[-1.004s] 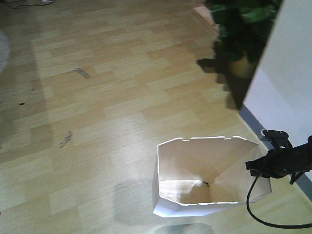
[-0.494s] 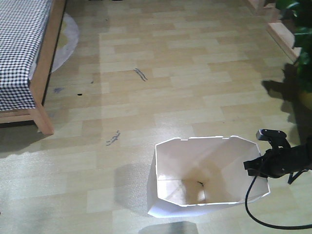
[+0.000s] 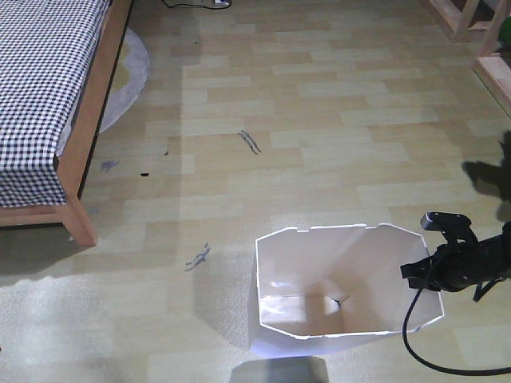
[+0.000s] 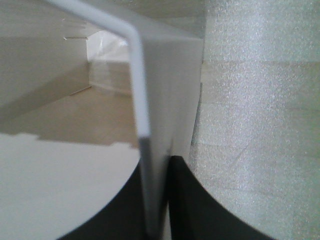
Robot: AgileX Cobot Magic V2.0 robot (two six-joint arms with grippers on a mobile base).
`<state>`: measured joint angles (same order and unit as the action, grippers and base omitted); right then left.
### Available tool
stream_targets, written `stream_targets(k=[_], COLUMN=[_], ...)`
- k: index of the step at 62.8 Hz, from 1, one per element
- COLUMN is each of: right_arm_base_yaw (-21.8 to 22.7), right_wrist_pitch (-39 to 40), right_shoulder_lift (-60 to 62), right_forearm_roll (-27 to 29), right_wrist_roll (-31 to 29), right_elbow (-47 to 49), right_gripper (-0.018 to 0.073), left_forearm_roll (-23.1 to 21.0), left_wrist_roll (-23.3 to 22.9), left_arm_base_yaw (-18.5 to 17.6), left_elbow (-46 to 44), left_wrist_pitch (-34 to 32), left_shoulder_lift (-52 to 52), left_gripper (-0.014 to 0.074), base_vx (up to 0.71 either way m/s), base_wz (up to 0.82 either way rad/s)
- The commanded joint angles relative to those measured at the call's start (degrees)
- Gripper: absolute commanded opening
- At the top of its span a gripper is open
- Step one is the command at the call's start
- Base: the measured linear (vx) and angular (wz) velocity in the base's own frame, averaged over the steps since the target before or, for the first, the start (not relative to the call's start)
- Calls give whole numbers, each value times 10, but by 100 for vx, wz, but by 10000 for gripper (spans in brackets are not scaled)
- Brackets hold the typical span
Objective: Move trash bin to bedside with robot
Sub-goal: 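Hold the bin in the right gripper while turning toward the bed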
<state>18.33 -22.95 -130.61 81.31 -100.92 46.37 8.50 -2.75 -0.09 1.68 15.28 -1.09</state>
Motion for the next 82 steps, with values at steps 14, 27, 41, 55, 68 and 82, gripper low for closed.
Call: stream_targets(k=[14,27,41,55,68,82], right_arm_base_yaw=[2,2,2,2,2,2], right_wrist_pitch=[-111,-111,-110,-111,-111,-111], right_shoulder_lift=[38,38,38,38,38,38], right_forearm_roll=[19,19,19,19,19,19], right_wrist_roll=[3,3,3,3,3,3], right_elbow=[5,5,5,5,5,5], right_gripper=[-6,-6,-6,-6,-6,-6], left_forearm_roll=[0,0,0,0,0,0], left_wrist_roll=[-5,-5,-5,-5,-5,-5], left_arm_base_yaw=[-4,-4,-4,-4,-4,-4], left_elbow=[17,17,17,17,17,17], left_wrist_pitch=[-42,-42,-42,-42,-42,-42], left_shoulder_lift=[-6,-6,-6,-6,-6,-6], left_gripper=[-6,-6,-6,-6,-6,-6], base_vx=[36,39,42,42,40,38], base_wz=[3,6,9,11,8,6])
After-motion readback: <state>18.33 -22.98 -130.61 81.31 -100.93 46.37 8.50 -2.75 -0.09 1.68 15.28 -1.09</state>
